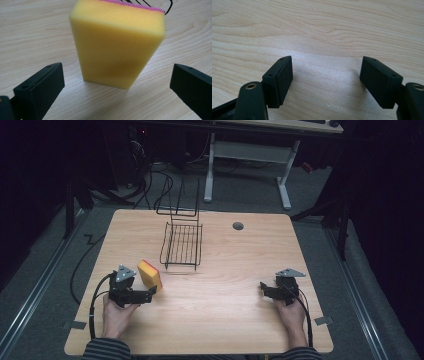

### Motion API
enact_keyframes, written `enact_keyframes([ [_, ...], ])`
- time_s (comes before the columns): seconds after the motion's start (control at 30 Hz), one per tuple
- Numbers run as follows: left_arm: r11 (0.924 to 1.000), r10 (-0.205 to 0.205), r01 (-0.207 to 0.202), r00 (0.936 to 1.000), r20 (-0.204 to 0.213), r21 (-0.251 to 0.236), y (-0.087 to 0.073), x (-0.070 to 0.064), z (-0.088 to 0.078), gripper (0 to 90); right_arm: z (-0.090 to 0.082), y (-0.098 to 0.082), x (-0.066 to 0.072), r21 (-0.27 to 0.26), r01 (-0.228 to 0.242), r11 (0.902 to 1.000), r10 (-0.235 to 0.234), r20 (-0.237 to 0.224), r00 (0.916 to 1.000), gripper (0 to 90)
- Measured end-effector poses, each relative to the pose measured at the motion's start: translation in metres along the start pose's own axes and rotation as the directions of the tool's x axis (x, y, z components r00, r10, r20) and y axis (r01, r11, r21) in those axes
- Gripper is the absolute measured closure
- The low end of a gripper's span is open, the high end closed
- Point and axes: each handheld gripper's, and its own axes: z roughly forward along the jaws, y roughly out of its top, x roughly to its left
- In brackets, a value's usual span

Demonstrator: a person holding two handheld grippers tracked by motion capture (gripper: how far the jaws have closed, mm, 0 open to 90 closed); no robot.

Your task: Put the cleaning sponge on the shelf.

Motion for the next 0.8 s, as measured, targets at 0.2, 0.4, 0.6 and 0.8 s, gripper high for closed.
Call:
enact_keyframes([
  [0.2,0.9999,0.011,-0.011,0.9999,-0.008,0.006,0.002,0.000,0.007,0.2,0.000,0.000,0.000,0.000,0.000,1.0000,0.000,0.000,1.0000,26.8],
  [0.4,0.9997,0.018,-0.018,0.9997,-0.013,0.016,0.006,0.001,0.017,0.2,0.000,0.000,0.000,-0.001,0.000,1.0000,0.000,0.001,1.0000,26.8],
  [0.6,0.9996,0.019,-0.018,0.9997,-0.016,0.023,0.005,0.001,0.023,0.2,0.000,0.000,0.000,-0.001,0.000,1.0000,0.000,0.001,1.0000,26.8],
  [0.8,0.9995,0.018,-0.017,0.9996,-0.024,0.028,0.004,0.003,0.029,1.5,0.000,0.000,0.000,-0.001,0.000,1.0000,0.000,0.001,1.0000,26.8],
])
